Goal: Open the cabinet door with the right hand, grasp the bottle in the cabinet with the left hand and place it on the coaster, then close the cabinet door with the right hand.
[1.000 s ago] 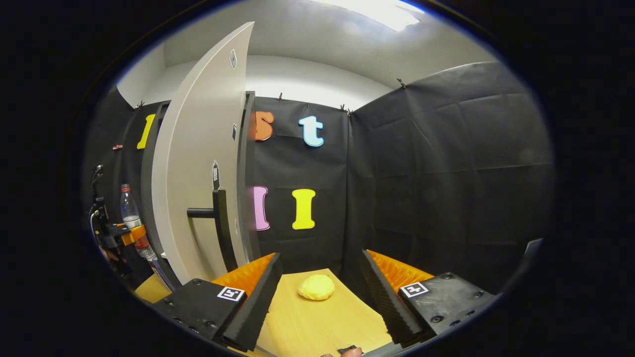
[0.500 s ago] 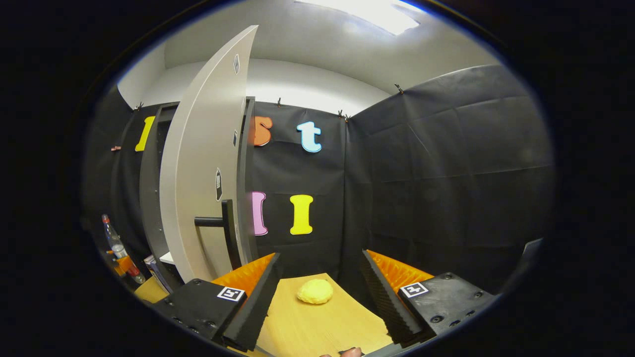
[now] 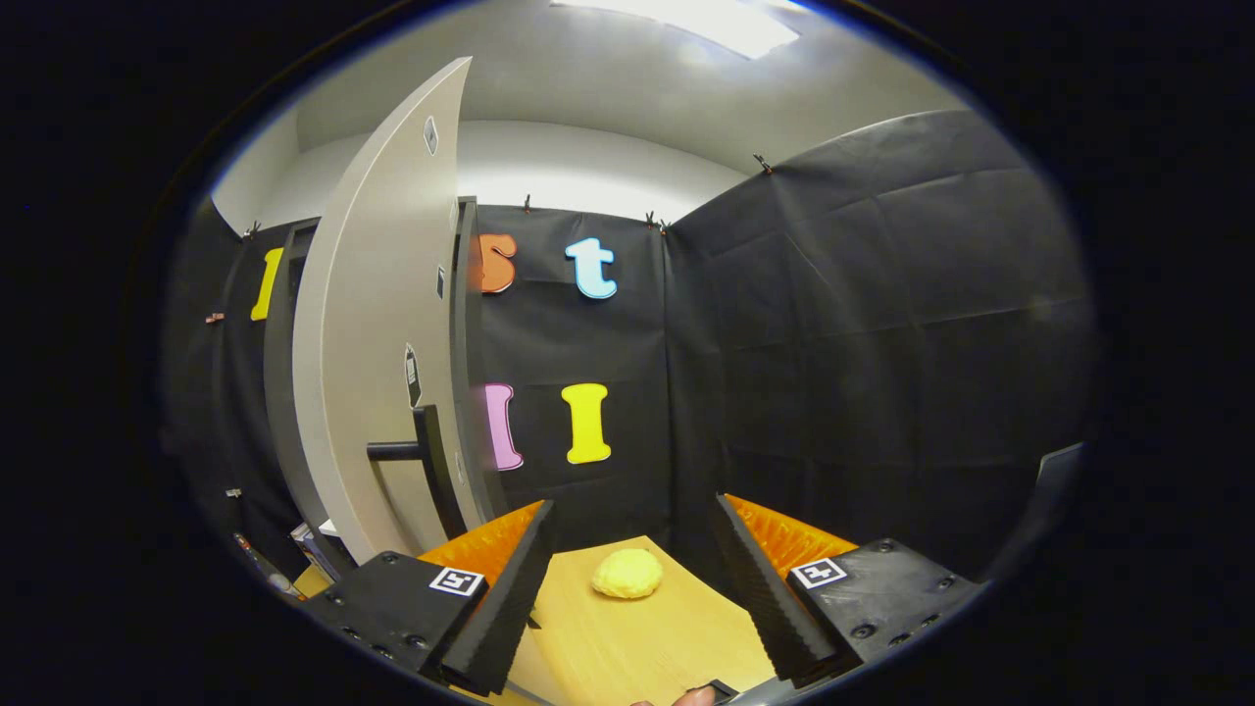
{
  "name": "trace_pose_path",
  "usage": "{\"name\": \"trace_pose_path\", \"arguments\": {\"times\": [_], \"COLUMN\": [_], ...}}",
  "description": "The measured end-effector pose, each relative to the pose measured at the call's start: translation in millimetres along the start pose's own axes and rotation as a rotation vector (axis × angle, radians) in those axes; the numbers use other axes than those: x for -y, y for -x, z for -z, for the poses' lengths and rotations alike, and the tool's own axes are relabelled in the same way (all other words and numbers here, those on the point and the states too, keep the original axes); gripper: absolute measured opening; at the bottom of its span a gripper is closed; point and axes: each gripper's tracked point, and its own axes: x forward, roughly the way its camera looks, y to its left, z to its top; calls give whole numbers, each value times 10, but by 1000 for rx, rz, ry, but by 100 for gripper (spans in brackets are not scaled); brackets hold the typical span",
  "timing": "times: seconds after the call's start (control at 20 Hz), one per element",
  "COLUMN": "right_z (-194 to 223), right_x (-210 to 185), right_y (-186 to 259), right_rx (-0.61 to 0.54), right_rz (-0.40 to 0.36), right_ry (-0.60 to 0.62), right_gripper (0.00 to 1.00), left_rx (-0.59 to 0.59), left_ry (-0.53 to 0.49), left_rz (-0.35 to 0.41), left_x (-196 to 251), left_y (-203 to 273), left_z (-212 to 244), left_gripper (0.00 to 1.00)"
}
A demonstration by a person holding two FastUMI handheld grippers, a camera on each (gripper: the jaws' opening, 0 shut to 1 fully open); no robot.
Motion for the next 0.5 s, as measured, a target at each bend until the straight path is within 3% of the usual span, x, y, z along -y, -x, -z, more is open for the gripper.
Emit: {"name": "trace_pose_path", "arguments": {"times": [0.2,0.5], "right_z": [16,125], "right_x": [-52,-78], "right_y": [-23,-55], "right_rx": [-3,-47], "right_rz": [-6,-4], "right_ry": [17,70], "right_gripper": [98,98], "left_rx": [-36,-41], "left_ry": [23,-32], "left_rz": [43,65], "left_x": [84,6], "left_y": [60,27], "left_z": [502,1049], "left_gripper": [76,77]}}
